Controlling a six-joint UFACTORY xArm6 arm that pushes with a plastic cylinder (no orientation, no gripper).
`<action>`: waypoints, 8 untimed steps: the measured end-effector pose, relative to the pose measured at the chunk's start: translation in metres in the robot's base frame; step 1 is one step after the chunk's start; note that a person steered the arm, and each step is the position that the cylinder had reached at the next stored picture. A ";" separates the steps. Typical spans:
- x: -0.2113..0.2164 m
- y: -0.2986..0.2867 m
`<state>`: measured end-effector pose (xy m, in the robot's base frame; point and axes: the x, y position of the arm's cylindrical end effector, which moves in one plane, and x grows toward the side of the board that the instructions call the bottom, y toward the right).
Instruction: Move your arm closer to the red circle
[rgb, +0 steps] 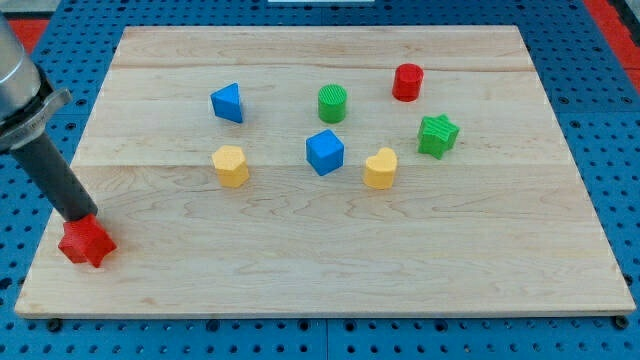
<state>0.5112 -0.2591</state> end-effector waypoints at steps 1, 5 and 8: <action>-0.054 -0.023; -0.294 0.164; -0.276 0.437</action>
<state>0.2351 0.1776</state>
